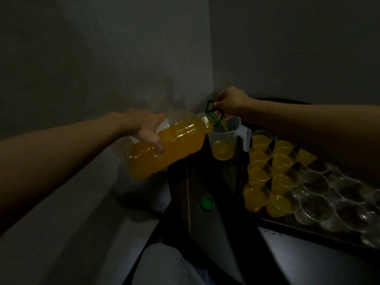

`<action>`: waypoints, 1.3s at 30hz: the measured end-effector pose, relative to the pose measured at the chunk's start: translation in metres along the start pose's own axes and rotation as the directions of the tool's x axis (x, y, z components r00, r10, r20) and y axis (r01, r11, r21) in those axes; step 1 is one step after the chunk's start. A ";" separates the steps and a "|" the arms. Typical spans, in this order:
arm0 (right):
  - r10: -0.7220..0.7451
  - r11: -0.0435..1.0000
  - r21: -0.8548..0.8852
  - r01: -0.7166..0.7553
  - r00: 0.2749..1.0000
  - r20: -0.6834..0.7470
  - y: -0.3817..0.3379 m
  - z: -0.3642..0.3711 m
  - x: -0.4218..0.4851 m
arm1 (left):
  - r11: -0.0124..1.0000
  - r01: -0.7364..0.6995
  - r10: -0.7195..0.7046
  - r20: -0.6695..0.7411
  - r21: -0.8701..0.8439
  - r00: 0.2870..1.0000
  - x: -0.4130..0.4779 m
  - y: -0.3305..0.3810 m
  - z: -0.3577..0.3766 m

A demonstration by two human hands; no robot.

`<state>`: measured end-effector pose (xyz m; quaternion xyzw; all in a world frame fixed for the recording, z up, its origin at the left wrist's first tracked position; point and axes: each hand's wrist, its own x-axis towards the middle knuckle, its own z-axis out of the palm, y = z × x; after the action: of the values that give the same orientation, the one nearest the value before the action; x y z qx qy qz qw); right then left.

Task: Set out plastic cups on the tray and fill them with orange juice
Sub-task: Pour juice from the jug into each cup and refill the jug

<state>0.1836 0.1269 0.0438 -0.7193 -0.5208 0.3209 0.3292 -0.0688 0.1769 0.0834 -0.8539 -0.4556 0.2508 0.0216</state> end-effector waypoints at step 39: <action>0.039 0.997 0.068 -0.038 0.999 -0.007 -0.005 0.006 0.005 | 1.000 0.006 -0.006 0.001 0.008 1.000 -0.015 -0.002 -0.019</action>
<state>0.1772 0.1335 0.0437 -0.7190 -0.4943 0.3415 0.3494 -0.0684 0.1695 0.1066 -0.8523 -0.4573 0.2528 0.0254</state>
